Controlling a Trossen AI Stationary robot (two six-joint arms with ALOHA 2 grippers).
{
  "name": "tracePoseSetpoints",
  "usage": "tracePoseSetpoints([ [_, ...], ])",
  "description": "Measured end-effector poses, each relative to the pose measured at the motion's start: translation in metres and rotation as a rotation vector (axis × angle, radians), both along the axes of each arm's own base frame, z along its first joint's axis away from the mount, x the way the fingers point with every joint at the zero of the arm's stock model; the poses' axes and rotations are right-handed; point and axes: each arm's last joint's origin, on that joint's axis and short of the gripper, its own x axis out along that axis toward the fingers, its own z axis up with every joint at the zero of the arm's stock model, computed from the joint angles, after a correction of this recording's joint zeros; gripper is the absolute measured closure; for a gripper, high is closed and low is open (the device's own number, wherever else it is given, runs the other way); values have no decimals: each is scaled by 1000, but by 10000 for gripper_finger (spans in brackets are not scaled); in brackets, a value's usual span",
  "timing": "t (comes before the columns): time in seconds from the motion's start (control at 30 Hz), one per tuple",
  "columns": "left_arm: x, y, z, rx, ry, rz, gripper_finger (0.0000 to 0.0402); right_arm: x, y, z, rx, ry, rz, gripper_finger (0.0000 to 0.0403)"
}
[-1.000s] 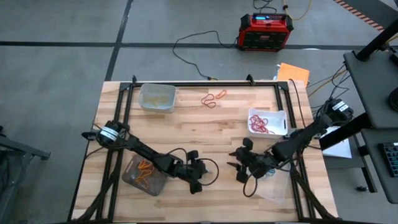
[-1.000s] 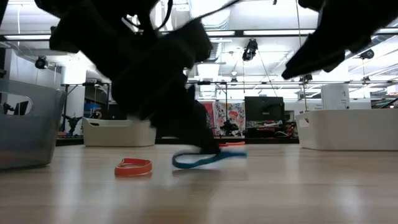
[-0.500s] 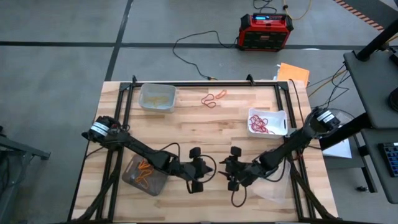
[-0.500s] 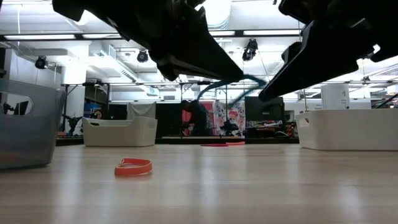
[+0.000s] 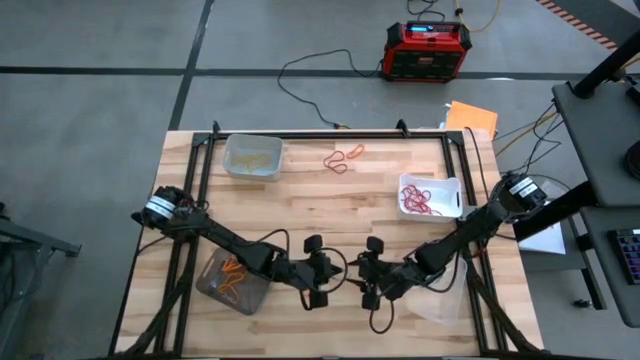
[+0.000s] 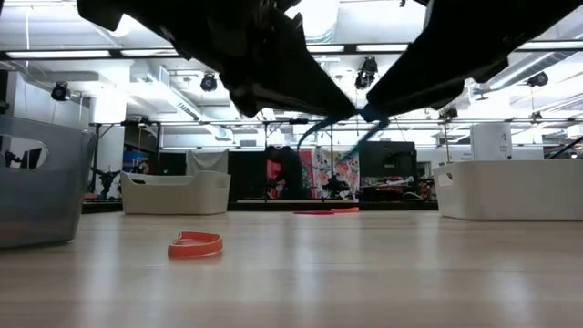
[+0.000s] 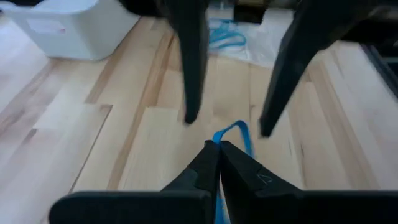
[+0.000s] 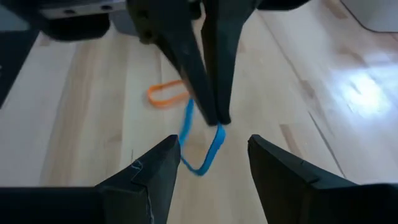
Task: Sort rubber bands into baskets
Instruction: Put the blue rubber band into the transparent bin
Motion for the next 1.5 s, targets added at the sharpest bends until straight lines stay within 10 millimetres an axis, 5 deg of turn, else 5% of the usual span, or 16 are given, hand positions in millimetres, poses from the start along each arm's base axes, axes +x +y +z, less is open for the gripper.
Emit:
tracePoseSetpoints([
  [0.3, 1, -2, 3, -3, -24, -18, 401, 6, 0, -6, -12, 33, 18, 241],
  [0.63, 2, -2, 4, 13, -29, -30, 402, 6, 0, -4, -47, 32, 45, 382],
  [0.77, 2, -2, 4, -26, -36, -15, 398, 6, 1, -4, -37, 38, 67, 392],
  [1.17, 7, -7, 14, -72, -22, -61, 267, -2, 0, 4, 18, 172, 119, 394],
  [1.5, 11, -19, 47, 2, 186, -69, 206, -23, 7, 65, -64, 615, 23, 394],
])
